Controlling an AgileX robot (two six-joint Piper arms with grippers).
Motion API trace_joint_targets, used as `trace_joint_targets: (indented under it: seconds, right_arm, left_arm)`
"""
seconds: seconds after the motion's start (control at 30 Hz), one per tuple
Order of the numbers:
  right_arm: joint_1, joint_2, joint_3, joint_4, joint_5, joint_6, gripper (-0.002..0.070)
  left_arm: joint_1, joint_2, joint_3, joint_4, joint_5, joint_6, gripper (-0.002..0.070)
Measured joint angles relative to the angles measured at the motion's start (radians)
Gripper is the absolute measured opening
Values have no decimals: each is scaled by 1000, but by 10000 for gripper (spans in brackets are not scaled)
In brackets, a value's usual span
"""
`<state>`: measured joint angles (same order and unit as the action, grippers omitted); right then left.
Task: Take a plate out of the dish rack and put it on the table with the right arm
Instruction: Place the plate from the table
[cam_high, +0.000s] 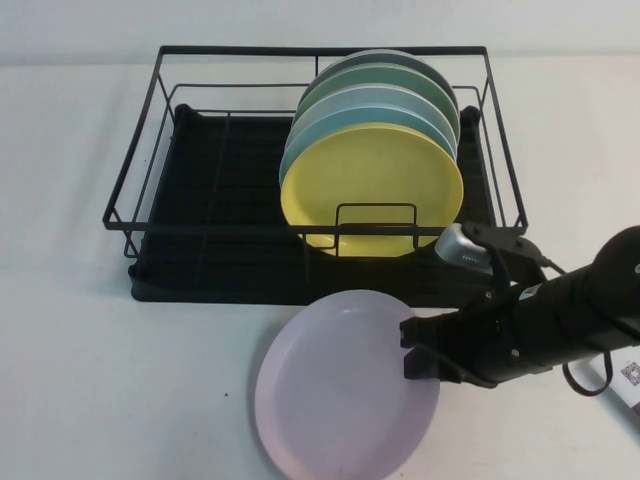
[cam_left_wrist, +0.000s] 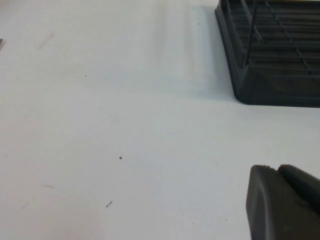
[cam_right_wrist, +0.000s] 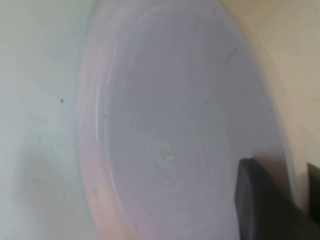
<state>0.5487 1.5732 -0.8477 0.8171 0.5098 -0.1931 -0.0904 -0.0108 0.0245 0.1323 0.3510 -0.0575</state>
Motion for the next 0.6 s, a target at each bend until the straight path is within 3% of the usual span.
trace_joint_targets:
  seconds: [0.37,0.47,0.6]
  right_arm:
    - [-32,68,-2,40,-24,0,92]
    - [-44,80,-2,10,-53,0,180]
    - [-56,87,-2,-34,-73,-1,349]
  left_arm:
    - [0,0,0,0,0,0,-6]
    - [0,0,0,0,0,0,-6]
    - [0,0,0,0,0,0,-6]
